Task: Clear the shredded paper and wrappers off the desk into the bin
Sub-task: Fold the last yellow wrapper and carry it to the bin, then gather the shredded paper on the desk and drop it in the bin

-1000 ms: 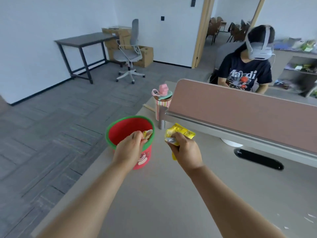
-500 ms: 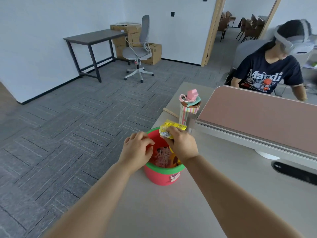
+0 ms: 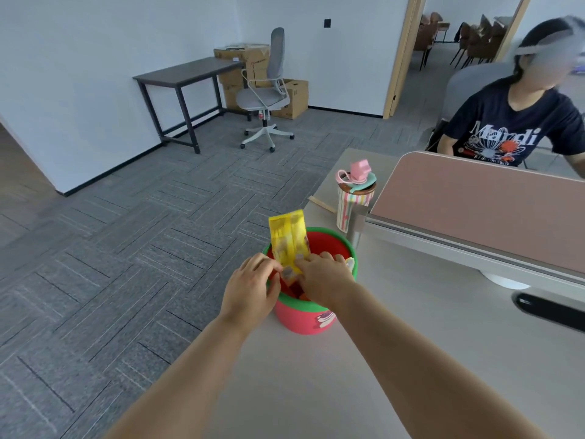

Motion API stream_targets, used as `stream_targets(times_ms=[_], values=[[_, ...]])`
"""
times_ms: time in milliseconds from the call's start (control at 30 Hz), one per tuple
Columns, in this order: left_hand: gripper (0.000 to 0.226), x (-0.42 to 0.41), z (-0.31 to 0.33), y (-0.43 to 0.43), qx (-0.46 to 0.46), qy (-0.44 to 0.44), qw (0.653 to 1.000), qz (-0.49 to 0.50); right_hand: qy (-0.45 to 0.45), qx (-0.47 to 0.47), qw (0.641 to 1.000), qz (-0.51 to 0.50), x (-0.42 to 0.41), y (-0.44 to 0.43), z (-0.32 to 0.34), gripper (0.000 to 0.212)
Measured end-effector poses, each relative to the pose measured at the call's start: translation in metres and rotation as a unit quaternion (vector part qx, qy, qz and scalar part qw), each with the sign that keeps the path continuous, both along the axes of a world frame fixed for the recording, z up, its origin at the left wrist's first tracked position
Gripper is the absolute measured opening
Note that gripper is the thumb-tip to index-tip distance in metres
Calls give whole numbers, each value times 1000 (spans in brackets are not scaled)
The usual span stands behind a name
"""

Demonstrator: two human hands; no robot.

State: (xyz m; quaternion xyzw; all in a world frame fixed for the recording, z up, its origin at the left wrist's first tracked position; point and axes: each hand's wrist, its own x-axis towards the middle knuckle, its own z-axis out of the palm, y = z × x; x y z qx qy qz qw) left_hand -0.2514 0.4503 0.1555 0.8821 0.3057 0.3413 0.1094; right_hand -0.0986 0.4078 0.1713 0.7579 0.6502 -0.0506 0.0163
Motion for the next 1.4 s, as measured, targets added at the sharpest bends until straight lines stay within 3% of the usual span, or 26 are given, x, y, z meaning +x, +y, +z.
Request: stream_targets(times_ms=[200, 367, 567, 733, 867, 1000, 1100, 1167, 1267, 1400], values=[[12, 21, 16, -40, 21, -12, 1000, 1, 44, 163, 985, 30, 28, -57, 6, 31], [18, 74, 15, -96, 41, -3, 999, -29, 112, 243, 964, 0, 71, -138, 9, 26], [22, 188, -15, -214, -6, 59, 987, -150, 127, 223, 958, -125, 165, -294, -24, 23], [36, 260, -77, -320, -46, 143, 962, -226, 133, 182, 944, -242, 224, -430, -74, 22], [63, 286, -139, -381, -20, 261, 928, -266, 96, 178, 915, -350, 249, -533, -125, 28], [102, 291, -174, -412, -37, 359, 903, -234, 62, 98, 856, -504, 258, -605, -165, 63], [104, 302, -179, -424, -27, 428, 883, -191, 89, 67, 793, -599, 264, -628, -181, 77], [101, 316, -177, -432, -11, 438, 879, -189, 107, 69, 771, -624, 265, -632, -187, 78], [99, 338, -178, -451, -21, 412, 878, -241, 109, 64, 787, -604, 264, -627, -196, 78], [92, 363, -180, -476, -40, 363, 872, -325, 161, 107, 860, -473, 258, -598, -195, 69]])
